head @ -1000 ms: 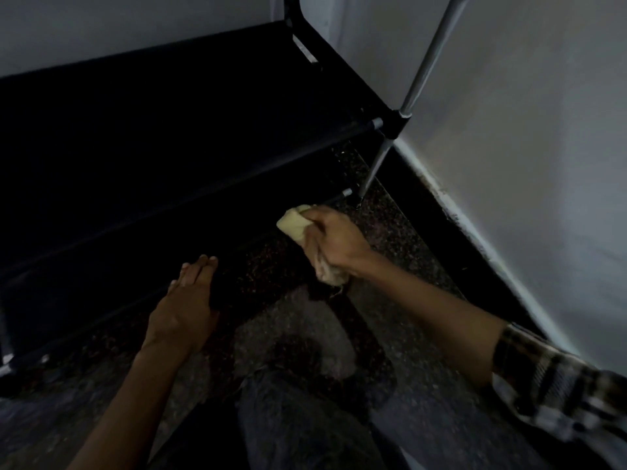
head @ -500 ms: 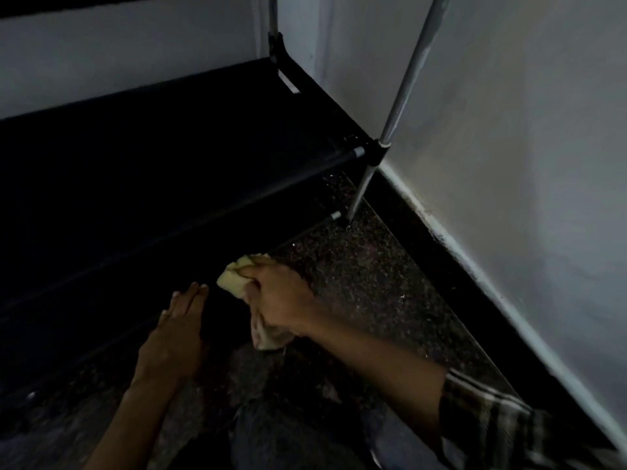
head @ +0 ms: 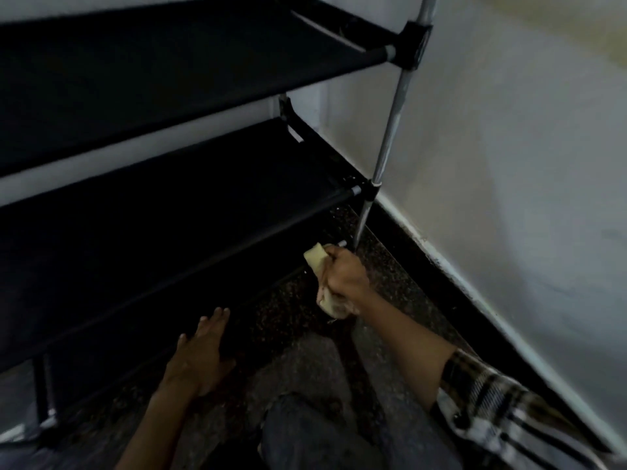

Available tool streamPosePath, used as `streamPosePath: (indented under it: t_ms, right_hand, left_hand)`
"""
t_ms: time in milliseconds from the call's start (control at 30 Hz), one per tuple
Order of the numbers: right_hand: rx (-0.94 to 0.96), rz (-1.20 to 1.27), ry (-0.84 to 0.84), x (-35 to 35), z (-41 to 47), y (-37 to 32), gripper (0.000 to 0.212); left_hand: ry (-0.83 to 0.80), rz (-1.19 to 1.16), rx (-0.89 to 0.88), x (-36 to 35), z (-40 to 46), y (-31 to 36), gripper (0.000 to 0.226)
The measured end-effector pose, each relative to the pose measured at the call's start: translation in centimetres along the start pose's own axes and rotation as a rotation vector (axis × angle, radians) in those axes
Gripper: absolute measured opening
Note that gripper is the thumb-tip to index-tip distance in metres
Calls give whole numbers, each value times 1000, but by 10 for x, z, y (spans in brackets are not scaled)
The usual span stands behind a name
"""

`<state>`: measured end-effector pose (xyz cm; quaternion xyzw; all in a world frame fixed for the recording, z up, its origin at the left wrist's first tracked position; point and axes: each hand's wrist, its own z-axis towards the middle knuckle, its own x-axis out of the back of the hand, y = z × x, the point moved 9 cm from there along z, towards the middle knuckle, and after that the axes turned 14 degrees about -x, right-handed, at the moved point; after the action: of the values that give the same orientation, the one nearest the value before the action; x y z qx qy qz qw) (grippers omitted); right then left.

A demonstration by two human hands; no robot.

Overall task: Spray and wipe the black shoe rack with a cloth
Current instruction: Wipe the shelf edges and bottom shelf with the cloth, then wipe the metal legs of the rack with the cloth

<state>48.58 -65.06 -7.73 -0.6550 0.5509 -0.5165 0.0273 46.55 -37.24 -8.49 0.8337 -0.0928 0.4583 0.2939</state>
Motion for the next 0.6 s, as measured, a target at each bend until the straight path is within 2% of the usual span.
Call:
streamPosePath:
  t_ms: [100,167,333,433,600]
  right_hand:
    - [90,34,-336,-29,-35,-20,29]
    - [153,71,-484,-42,-75,-34,27]
    - [240,181,-648,-23,-164,-91,29]
    - [332,182,-705,11,-223,-136,32]
    - [286,378,-960,53,-320,-199,23]
  left_hand:
    - [62,-53,-53,22,-11,20,90]
    - [114,-65,-99,42,-28,39,88]
    - [262,-56,-115,118,-102,72,81]
    - [416,-8,-113,174,-163,91,77]
    - [690,45,-67,257,-272,109,75]
